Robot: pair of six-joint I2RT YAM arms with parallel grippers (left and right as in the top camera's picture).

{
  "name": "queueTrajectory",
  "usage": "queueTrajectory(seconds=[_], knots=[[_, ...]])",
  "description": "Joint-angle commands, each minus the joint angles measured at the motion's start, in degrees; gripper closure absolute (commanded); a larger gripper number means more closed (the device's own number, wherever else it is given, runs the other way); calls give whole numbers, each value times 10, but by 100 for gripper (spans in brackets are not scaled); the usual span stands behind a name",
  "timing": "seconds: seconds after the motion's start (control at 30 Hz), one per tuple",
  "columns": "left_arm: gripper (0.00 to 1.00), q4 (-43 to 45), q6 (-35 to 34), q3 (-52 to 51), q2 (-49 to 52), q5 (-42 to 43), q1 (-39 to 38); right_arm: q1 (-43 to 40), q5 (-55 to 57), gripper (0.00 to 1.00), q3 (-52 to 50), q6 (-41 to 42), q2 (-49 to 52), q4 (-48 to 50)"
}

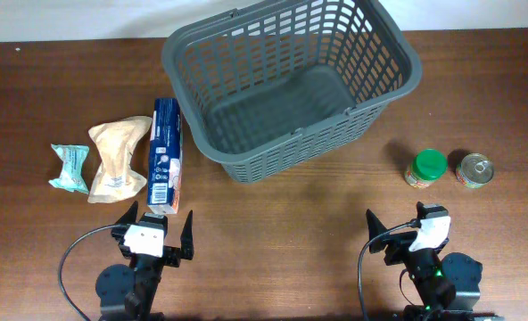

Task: Pack container

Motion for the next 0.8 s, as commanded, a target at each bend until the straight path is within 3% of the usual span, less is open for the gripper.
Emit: queueTrajectory(seconds=[0.0,0.77], knots=[[1,3,-3,-4,-6,5,-1,5,5,1,-3,3,-4,-1],[1,8,-3,-4,-6,11,-1,5,34,1,-3,1,-4,2]])
